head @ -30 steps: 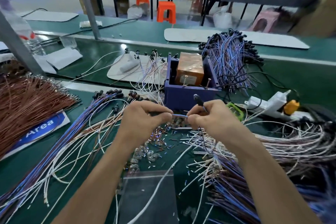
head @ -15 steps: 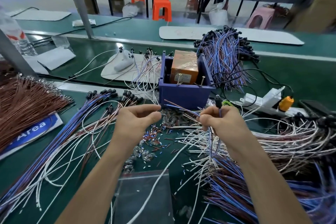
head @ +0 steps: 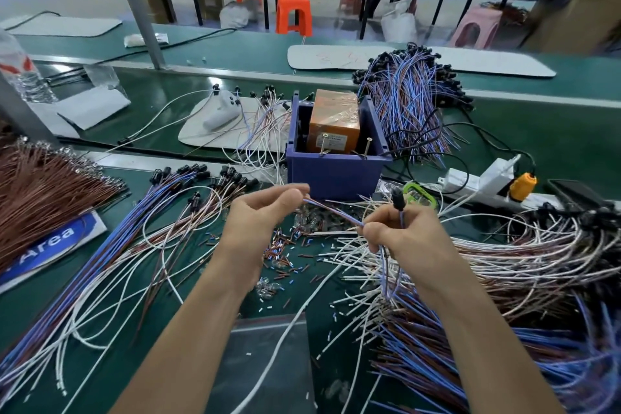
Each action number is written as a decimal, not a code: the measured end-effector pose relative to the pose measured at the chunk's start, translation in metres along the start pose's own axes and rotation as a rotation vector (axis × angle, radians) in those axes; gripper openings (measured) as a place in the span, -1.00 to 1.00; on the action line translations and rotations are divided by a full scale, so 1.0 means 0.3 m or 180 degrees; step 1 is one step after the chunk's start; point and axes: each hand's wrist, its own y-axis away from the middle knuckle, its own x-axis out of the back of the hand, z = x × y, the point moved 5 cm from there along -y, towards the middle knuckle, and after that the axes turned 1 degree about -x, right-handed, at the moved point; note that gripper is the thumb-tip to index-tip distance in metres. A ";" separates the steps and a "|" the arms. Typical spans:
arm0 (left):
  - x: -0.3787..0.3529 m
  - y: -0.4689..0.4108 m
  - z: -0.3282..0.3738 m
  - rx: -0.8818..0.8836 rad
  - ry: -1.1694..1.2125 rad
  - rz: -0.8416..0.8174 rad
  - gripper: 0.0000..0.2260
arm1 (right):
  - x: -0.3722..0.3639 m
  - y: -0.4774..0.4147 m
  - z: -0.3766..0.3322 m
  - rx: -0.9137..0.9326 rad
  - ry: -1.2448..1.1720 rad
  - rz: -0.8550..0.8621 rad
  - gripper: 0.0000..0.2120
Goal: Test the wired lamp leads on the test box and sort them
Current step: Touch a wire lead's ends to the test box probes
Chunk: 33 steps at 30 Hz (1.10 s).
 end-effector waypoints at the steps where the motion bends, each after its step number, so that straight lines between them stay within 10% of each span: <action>1: 0.000 -0.002 0.002 -0.0017 -0.0088 0.0086 -0.82 | -0.001 0.001 0.006 -0.0011 -0.0027 -0.0019 -0.78; 18: 0.060 -0.056 0.005 -0.0481 -0.0311 0.0856 -0.71 | 0.064 0.028 0.041 -0.0180 -0.0605 0.0346 -0.64; 25: -0.171 0.004 -0.038 -0.0243 -0.0876 -0.0152 -0.90 | 0.018 0.022 0.028 -0.0149 -0.0497 0.0813 -0.76; 33: -0.237 -0.003 -0.057 -0.0114 -0.0647 -0.0112 -0.92 | 0.007 0.041 0.069 -0.0303 -0.0787 0.1112 -0.75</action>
